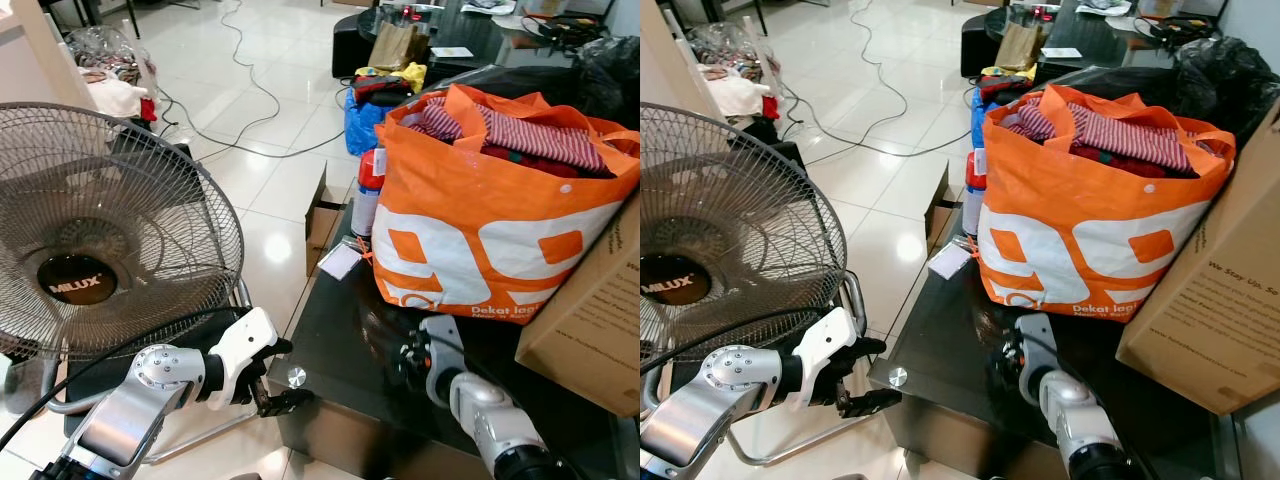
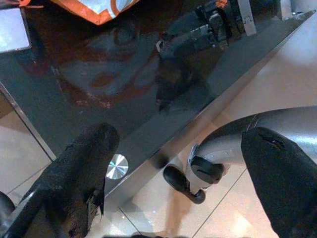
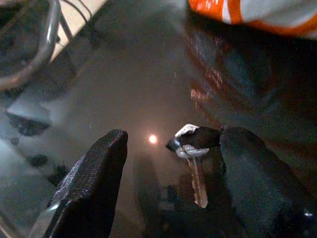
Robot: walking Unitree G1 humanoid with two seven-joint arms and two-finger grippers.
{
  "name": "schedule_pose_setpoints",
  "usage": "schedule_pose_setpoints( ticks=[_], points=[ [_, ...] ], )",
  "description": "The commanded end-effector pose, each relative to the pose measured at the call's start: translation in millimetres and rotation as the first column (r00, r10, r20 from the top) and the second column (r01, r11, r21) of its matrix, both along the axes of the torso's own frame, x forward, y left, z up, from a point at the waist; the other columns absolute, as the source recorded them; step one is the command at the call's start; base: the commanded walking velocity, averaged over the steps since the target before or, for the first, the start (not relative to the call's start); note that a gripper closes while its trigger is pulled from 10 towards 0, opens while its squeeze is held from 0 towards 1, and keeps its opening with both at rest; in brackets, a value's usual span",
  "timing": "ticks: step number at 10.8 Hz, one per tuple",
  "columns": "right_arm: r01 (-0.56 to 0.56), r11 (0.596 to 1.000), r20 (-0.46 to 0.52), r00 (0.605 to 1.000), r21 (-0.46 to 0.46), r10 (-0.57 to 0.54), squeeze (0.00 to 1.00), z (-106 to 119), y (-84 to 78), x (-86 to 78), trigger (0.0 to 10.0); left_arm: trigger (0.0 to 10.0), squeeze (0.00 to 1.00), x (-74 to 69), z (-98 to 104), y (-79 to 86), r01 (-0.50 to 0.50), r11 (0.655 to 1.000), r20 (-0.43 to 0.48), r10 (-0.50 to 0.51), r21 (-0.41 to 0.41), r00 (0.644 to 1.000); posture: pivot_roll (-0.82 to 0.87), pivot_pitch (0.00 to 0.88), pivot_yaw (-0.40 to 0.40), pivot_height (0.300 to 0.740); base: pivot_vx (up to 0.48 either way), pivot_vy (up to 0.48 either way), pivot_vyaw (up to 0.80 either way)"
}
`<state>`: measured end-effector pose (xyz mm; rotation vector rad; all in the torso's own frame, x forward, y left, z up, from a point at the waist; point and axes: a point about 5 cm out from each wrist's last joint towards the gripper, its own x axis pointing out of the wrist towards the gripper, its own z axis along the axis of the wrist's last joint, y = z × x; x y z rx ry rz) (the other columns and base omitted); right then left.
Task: Hang keys on a hook
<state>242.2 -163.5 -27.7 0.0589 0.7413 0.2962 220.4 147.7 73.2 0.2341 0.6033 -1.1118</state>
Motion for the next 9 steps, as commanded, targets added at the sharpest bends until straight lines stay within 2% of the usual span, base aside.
schedule_pose_setpoints(
  ticks=[1, 3, 4, 5, 6, 7, 9],
  points=[
    [0.011, 1.0, 0.014, 1.0, -0.025, -0.01, 0.0, 4.0, -3.7, 2.4, 10.0, 10.0, 0.0, 0.5, 0.9, -0.7, 0.017, 1.0, 0.004, -0.017, 0.001, 1.0, -0.01, 0.0, -0.006, 0.74, 0.0, 0.0, 0.0],
    [0.033, 0.997, -0.007, 0.999, -0.073, -0.034, 0.0, 1.2, -9.5, 0.1, 10.0, 10.0, 0.0, 0.0, 0.3, -0.8, 0.017, 1.0, 0.005, -0.017, 0.002, 1.0, -0.01, 0.0, -0.006, 0.74, 0.0, 0.0, 0.0],
    [0.039, 0.995, -0.008, 0.999, -0.09, -0.04, 0.0, 0.4, -10.1, -0.5, 6.5, 10.0, 0.0, -0.5, -0.1, -1.0, 0.018, 1.0, 0.006, -0.018, 0.001, 1.0, -0.01, 0.0, -0.009, 0.74, 0.0, 0.0, 0.0],
    [0.047, 0.994, -0.002, 0.999, -0.096, -0.048, 0.0, 0.8, -9.4, 0.1, 0.8, 10.0, 0.0, -0.7, -0.3, -1.1, 0.02, 1.0, 0.006, -0.02, 0.001, 1.0, -0.01, 0.0, -0.009, 0.74, 0.0, 0.0, 0.0],
    [0.048, 0.994, -0.002, 0.999, -0.097, -0.049, 0.0, 0.8, -8.7, 0.5, 0.1, 10.0, 0.0, -0.7, -0.2, -1.2, 0.021, 1.0, 0.006, -0.021, 0.001, 1.0, -0.01, 0.0, -0.009, 0.74, 0.0, 0.0, 0.0],
    [0.041, 0.993, -0.003, 0.999, -0.108, -0.042, 0.0, 0.5, -7.8, 0.8, 10.0, 10.0, 0.0, -0.6, -0.2, -1.2, 0.022, 1.0, 0.006, -0.022, 0.002, 1.0, -0.01, 0.0, -0.01, 0.74, 0.0, 0.0, 0.0],
    [0.049, 0.992, 0.031, 0.998, -0.116, -0.046, 0.0, 3.8, -8.0, 3.6, 10.0, 10.0, 0.0, 0.7, 0.8, -0.6, 0.021, 1.0, 0.009, -0.021, 0.005, 1.0, -0.01, 0.0, -0.009, 0.74, 0.0, 0.0, 0.0]
  ],
)
